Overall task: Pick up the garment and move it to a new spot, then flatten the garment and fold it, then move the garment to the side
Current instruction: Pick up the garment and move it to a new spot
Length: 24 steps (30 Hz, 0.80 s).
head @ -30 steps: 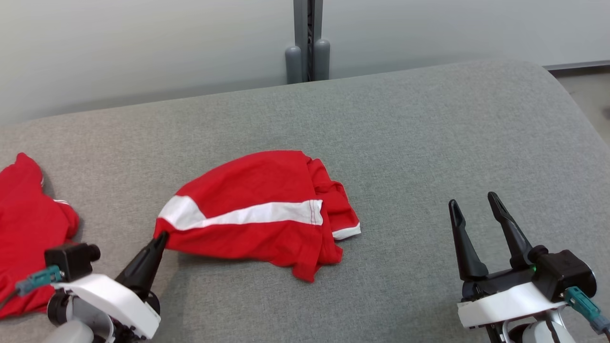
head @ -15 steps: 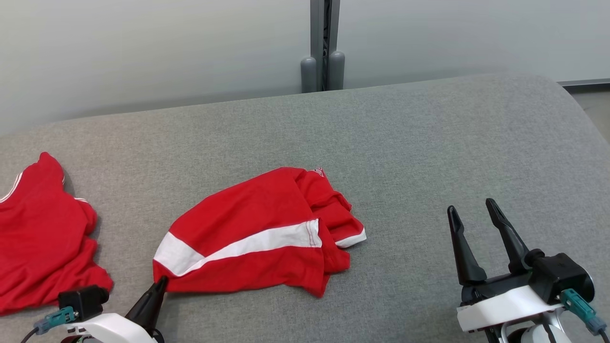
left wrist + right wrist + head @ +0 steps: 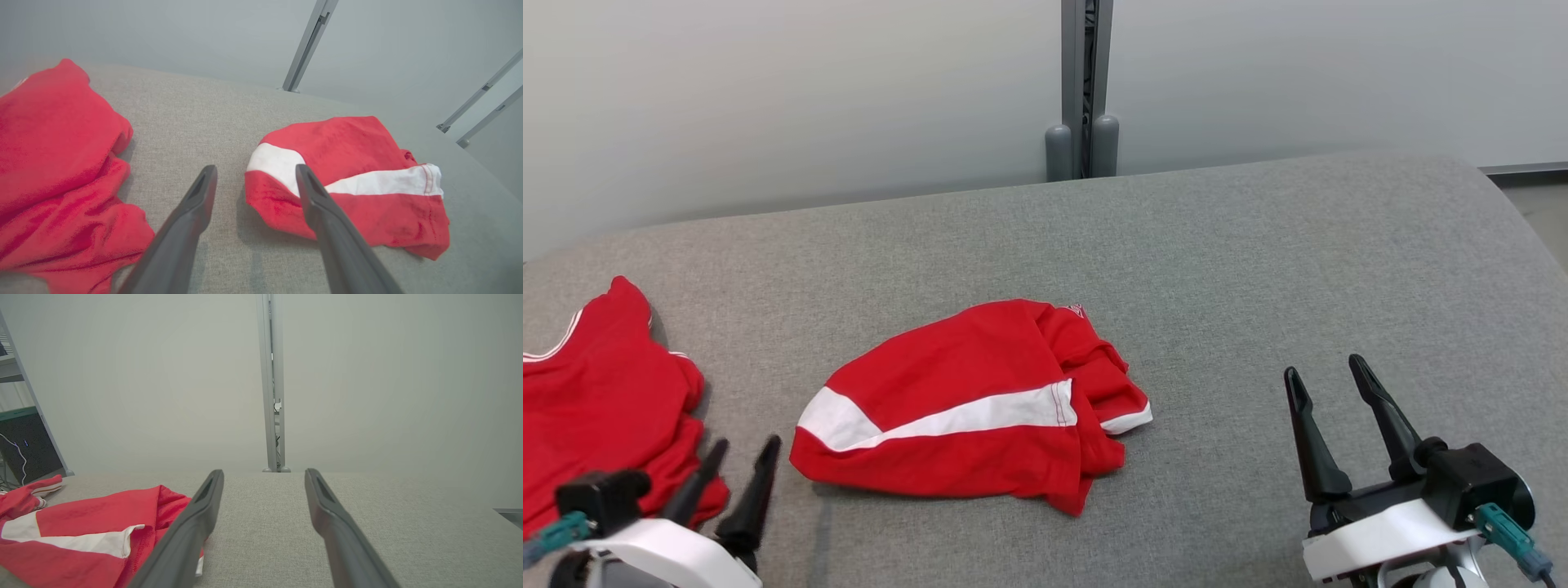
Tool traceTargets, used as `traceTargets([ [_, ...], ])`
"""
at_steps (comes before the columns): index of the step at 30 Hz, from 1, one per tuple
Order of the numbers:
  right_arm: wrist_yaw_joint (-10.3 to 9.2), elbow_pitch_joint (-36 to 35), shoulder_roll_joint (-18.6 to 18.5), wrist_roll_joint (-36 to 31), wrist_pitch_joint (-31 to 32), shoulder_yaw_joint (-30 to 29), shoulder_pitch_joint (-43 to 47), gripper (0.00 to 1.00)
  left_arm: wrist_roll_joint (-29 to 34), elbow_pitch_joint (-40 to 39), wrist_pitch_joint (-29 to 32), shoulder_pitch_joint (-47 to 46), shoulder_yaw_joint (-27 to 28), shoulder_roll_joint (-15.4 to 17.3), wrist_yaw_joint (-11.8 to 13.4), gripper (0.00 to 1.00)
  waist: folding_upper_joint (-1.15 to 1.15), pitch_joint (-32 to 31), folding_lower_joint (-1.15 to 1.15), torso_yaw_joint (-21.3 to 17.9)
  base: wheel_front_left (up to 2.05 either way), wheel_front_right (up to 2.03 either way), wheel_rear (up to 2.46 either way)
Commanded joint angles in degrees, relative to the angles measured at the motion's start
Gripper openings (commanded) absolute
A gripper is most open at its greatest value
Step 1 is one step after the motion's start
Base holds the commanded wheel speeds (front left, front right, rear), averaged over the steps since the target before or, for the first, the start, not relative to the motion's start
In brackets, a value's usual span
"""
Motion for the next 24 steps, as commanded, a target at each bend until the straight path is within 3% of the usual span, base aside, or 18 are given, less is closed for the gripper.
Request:
traceTargets([
  [1, 0.13, -0.01, -0.41, 0.05, -0.04, -0.09, 0.62, 1.0, 1.06, -1.06, -0.39, 0.41, 1.15, 0.9, 0.81, 1.0, 0.0, -0.24, 0.0, 0.06, 0.0, 0.0, 0.0],
  [7, 0.13, -0.34, -0.42, 0.4, -0.04, -0.28, 1.21, 1.0, 7.5, -9.08, -0.44, 3.8, 8.83, 2.53, 3.77, 1.0, 0.0, -1.07, 0.0, 0.42, 0.0, 0.0, 0.0],
  [11, 0.13, -1.24, -0.42, 0.42, -0.04, -0.24, 1.49, 1.0, 13.49, -13.66, -0.46, 7.18, 14.52, 1.66, 4.87, 1.0, 0.0, -1.3, 0.0, 0.74, 0.0, 0.0, 0.0],
  [19, 0.13, -3.2, -0.42, 0.3, -0.04, -0.22, 3.44, 1.0, 25.02, -19.59, -0.46, 14.14, 28.05, -5.51, 3.53, 1.0, 0.0, -1.41, 0.0, 1.36, 0.0, 0.0, 0.0],
  [24, 0.13, -2.86, -0.4, 1.07, -0.04, 0.12, 4.43, 1.0, 29.59, -19.71, -0.39, 16.51, 31.98, -9.61, 1.03, 1.0, 0.0, -1.24, 0.0, 1.43, 0.0, 0.0, 0.0],
])
